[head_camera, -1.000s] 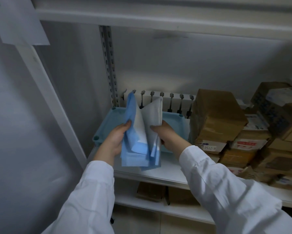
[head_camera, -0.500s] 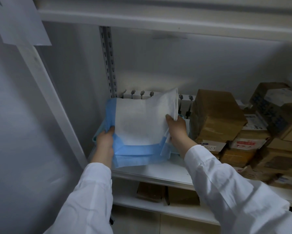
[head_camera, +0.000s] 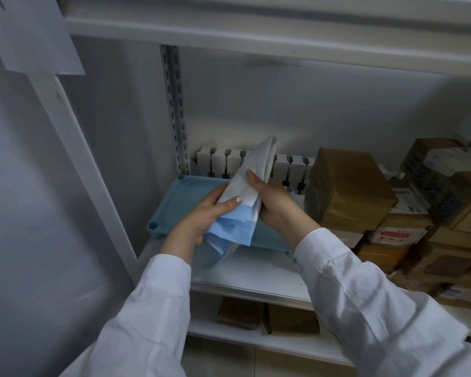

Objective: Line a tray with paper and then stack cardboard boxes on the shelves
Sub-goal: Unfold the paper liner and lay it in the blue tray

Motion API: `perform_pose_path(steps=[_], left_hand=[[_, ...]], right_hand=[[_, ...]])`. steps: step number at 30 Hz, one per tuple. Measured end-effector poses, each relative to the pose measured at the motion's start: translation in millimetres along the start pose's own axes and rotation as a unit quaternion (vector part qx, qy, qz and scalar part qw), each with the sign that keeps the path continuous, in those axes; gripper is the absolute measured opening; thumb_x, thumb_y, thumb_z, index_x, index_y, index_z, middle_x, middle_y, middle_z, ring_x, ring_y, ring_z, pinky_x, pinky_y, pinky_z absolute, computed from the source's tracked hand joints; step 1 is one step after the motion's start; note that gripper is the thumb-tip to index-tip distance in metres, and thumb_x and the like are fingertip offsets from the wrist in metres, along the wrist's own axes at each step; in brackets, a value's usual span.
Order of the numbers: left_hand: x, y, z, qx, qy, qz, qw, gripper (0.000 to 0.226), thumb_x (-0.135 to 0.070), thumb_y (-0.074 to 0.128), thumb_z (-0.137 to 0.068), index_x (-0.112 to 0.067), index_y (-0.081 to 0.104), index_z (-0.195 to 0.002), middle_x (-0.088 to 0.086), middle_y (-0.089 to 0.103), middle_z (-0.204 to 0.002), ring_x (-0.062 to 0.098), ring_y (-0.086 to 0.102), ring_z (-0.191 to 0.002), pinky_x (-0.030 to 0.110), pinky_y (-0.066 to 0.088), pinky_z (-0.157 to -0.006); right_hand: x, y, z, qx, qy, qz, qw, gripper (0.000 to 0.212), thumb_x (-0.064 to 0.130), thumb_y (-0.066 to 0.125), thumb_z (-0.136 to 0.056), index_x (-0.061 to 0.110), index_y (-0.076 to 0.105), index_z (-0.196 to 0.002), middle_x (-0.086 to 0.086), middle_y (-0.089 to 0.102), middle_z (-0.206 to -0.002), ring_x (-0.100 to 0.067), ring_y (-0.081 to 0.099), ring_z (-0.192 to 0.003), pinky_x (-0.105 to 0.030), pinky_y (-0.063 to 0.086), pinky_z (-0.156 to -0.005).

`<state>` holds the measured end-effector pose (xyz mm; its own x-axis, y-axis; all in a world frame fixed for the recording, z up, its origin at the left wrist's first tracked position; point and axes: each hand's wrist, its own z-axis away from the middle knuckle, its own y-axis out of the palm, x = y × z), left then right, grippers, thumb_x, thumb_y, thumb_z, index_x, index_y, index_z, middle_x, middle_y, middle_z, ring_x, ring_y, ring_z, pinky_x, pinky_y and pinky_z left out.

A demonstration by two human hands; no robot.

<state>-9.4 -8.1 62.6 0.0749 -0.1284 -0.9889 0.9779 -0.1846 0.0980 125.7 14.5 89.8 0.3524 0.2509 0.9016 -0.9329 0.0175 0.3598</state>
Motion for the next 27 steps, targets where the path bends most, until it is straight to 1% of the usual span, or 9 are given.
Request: perform_pose_path(steps=[3,6,9,13,16,20,22,25,27], left_hand=[[6,-3,-4,0.034,0.034,-0.002,0.999,0.096,-0.018,0.080,-0.060,-0.029,0.030,-0.142,0.001,0.051,-0.132,0.018,0.056,-0.111,0.028,0.051,-0.089],[10,-1,-1,0.067,0.033,0.005,0.997,0.113,-0.005,0.081,-0.057,-0.031,0.019,-0.147,0.000,0.042,-0.141,0.019,0.049,-0.122,0.026,0.051,-0.090],[12,4,-3,0.034,0.024,0.006,0.999,0.096,-0.009,0.077,-0.067,-0.024,0.025,-0.147,0.003,0.047,-0.140,0.021,0.048,-0.125,0.028,0.046,-0.095],[7,10,-6,-0.029,-0.032,0.125,0.991,0.043,-0.035,0.052,-0.092,-0.009,0.053,-0.127,0.005,0.067,-0.105,0.017,0.063,-0.096,0.028,0.051,-0.085],[7,3,-11,-0.043,-0.048,0.214,0.975,0.049,-0.045,0.035,-0.097,-0.010,0.053,-0.125,0.009,0.065,-0.109,0.023,0.061,-0.101,0.035,0.050,-0.083],[13,-12,-18,-0.153,-0.029,0.308,0.939,0.052,-0.046,0.034,-0.098,-0.010,0.047,-0.133,0.012,0.057,-0.128,0.029,0.055,-0.109,0.040,0.043,-0.090],[15,-20,-21,-0.216,-0.040,0.318,0.922,0.053,-0.049,0.035,-0.097,-0.013,0.046,-0.134,0.010,0.053,-0.133,0.030,0.054,-0.111,0.039,0.045,-0.087],[14,-26,-22,-0.283,-0.076,0.270,0.917,0.050,-0.048,0.035,-0.098,-0.011,0.048,-0.130,0.009,0.056,-0.121,0.028,0.059,-0.092,0.036,0.049,-0.069],[12,-24,-22,-0.278,-0.098,0.239,0.925,0.043,-0.034,0.037,-0.101,-0.006,0.045,-0.132,0.012,0.054,-0.123,0.034,0.057,-0.105,0.040,0.048,-0.080]], right_hand=[[4,1,2,0.047,-0.001,0.033,0.998,0.050,0.034,0.053,-0.093,-0.001,0.049,-0.128,-0.020,0.061,-0.121,-0.033,0.061,-0.108,-0.043,0.049,-0.094],[5,2,2,0.082,0.010,0.086,0.993,0.053,0.046,0.041,-0.095,0.006,0.049,-0.128,-0.016,0.062,-0.119,-0.030,0.061,-0.106,-0.041,0.048,-0.095],[4,3,5,0.105,0.014,0.097,0.990,0.045,0.040,0.044,-0.096,0.005,0.051,-0.123,-0.012,0.065,-0.109,-0.026,0.063,-0.097,-0.034,0.052,-0.086],[3,2,6,0.123,0.000,0.098,0.988,0.020,0.000,0.052,-0.092,0.003,0.056,-0.111,-0.011,0.065,-0.096,-0.024,0.064,-0.087,-0.033,0.055,-0.081],[5,2,-1,0.054,0.008,0.123,0.991,0.033,-0.011,0.040,-0.091,-0.001,0.055,-0.118,-0.012,0.064,-0.096,-0.029,0.061,-0.090,-0.041,0.050,-0.089],[10,-1,-12,-0.102,0.022,0.170,0.980,0.037,0.004,0.029,-0.099,0.002,0.055,-0.125,-0.018,0.062,-0.115,-0.035,0.059,-0.104,-0.044,0.048,-0.096],[13,-5,-11,-0.162,-0.039,0.171,0.971,0.040,0.006,0.026,-0.099,0.009,0.052,-0.129,-0.012,0.058,-0.123,-0.029,0.055,-0.105,-0.039,0.045,-0.099],[20,-10,-4,-0.192,-0.155,0.121,0.961,0.042,-0.001,0.026,-0.098,0.013,0.049,-0.130,-0.006,0.054,-0.126,-0.019,0.051,-0.105,-0.026,0.042,-0.092],[21,-8,-1,-0.160,-0.198,0.109,0.961,0.042,-0.002,0.027,-0.098,0.015,0.047,-0.131,-0.007,0.051,-0.129,-0.021,0.051,-0.112,-0.027,0.042,-0.094]])
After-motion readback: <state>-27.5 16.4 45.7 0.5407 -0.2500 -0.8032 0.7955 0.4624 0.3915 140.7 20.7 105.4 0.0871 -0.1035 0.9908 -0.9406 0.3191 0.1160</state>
